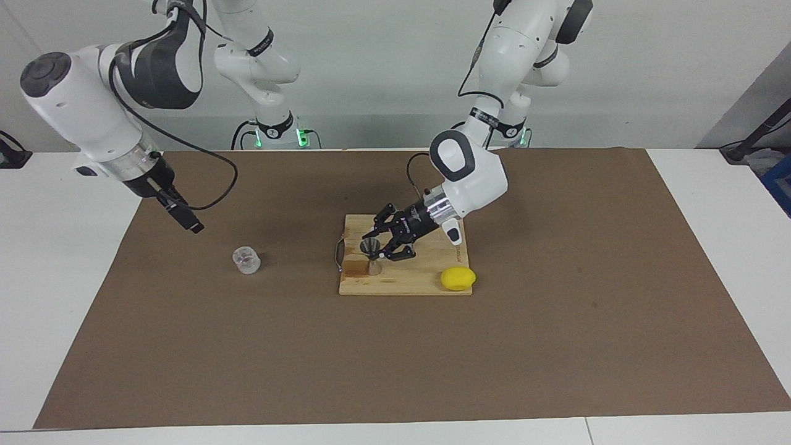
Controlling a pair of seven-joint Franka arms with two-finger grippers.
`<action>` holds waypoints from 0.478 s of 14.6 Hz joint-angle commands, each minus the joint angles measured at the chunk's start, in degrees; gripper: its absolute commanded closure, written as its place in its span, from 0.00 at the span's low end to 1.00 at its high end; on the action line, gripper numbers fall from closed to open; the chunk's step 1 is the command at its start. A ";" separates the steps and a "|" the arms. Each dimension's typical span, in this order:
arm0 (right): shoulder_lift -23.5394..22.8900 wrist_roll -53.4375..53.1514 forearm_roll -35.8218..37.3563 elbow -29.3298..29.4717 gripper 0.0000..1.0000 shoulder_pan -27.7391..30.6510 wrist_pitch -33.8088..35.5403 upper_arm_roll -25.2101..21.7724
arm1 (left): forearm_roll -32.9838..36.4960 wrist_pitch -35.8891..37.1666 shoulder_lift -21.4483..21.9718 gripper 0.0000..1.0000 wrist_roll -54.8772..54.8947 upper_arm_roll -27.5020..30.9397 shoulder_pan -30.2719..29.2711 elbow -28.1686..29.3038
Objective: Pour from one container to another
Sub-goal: 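Carry the dark cup onto the cutting board while the right gripper opens, then release the dark cup with the left gripper while the right gripper reaches the glass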
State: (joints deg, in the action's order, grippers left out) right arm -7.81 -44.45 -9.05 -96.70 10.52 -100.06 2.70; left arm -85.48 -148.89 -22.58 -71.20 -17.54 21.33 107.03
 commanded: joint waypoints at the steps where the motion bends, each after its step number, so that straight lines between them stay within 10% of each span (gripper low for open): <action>1: -3.60 -3.09 -4.90 -0.33 0.04 3.62 0.22 0.56 | -0.82 -0.70 0.95 0.00 -0.34 0.49 0.38 1.08; 7: -8.52 -3.01 -10.89 -4.37 0.03 6.09 -4.34 0.56 | -0.74 1.31 2.88 0.00 -2.44 0.57 0.12 1.16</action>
State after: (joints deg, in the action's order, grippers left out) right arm -15.13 -46.10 -17.93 -99.62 16.08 -102.06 2.62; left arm -85.48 -148.72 -22.37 -71.58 -17.39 21.32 106.94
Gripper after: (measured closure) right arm 0.031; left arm 0.000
